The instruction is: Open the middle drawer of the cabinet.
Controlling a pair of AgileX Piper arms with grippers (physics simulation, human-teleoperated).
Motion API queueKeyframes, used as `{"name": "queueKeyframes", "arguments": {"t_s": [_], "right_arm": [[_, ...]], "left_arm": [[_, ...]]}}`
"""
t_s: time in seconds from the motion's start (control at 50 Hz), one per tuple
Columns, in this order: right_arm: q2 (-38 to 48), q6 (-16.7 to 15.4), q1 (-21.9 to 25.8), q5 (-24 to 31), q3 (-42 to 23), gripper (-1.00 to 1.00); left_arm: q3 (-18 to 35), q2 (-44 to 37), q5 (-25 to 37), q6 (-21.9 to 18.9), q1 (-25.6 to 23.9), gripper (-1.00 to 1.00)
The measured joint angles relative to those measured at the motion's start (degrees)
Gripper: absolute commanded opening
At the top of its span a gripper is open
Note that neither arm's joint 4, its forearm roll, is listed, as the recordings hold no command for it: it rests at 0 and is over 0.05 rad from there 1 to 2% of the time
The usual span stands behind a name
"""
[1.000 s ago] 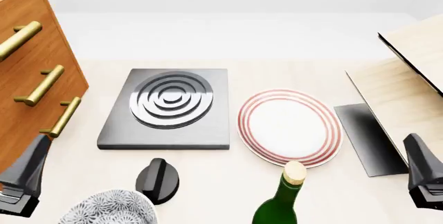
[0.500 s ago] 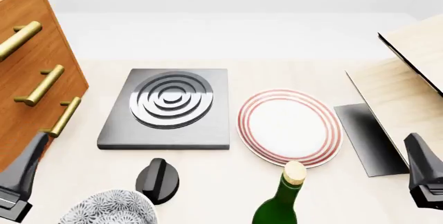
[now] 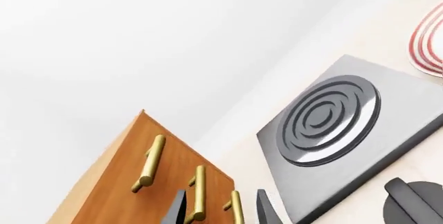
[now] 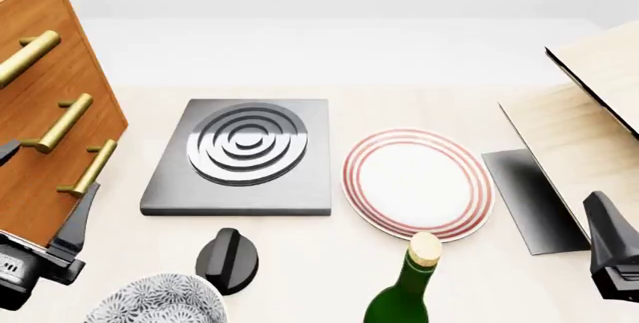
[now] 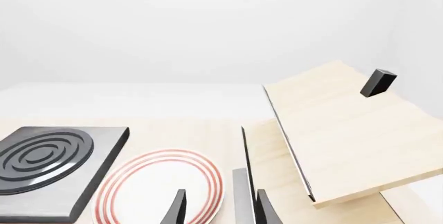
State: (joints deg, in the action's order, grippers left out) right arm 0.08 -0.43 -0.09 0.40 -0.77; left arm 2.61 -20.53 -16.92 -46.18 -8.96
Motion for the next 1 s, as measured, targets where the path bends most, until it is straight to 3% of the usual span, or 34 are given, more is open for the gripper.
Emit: {"name": "queueKeyframes", "arguments": {"t_s": [0.22, 0.46, 1.0], "right_arm": [[0.0, 0.0, 0.0, 0.0, 0.0, 1.00], [0.0, 0.0, 0.0, 0.0, 0.0, 1.00], [0.0, 0.0, 0.0, 0.0, 0.0, 1.00]], "left_arm": [[0.3, -7.6, -6.4, -4.2, 2.6, 1.00], [1.4, -15.6, -12.2, -6.2, 5.9, 1.00], [0.2, -37.7, -34.2, -12.3, 11.4, 1.00]]}}
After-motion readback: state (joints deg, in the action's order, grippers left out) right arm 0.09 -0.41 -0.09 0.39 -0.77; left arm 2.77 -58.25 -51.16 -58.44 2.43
